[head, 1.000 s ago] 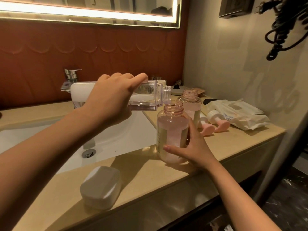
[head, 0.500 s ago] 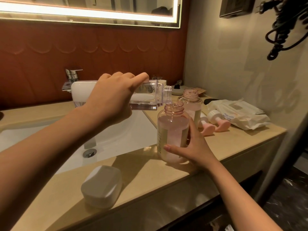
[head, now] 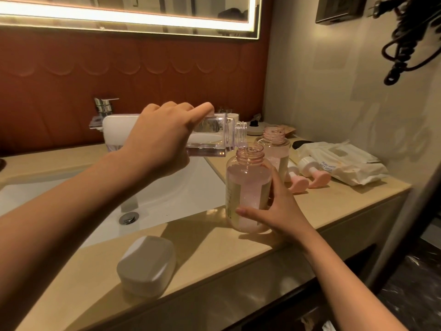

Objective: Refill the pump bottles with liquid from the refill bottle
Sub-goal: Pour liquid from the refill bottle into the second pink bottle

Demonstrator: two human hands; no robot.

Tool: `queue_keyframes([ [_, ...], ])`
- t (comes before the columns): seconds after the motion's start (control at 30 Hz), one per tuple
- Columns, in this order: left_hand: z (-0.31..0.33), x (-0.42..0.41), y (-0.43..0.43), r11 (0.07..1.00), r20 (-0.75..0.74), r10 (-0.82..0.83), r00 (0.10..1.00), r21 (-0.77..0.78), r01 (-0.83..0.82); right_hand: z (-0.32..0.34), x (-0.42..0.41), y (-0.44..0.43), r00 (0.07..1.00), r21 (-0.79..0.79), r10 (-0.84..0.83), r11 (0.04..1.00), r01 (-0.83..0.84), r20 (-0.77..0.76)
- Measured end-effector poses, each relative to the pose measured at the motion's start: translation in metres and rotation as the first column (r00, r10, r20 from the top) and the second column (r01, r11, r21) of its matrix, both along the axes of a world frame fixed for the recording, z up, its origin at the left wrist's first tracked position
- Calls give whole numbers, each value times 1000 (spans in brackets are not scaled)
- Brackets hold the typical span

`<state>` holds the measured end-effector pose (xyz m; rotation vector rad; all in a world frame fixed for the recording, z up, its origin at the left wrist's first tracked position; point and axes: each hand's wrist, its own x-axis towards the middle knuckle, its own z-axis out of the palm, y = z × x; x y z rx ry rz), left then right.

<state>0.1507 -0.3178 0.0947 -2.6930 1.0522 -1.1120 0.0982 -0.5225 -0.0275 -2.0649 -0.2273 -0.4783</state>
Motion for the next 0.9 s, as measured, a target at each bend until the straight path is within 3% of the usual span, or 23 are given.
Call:
queue_keyframes([
  [0.2,-1,0,0,1000,-11,-6,1000,-1,6,-3,2,-1,996,161,86,983,-90,27],
  [0.9,0,1,-1,1000,19,4,1000,2,-4,-5,6,-1,987,204,135,967,-151,90],
])
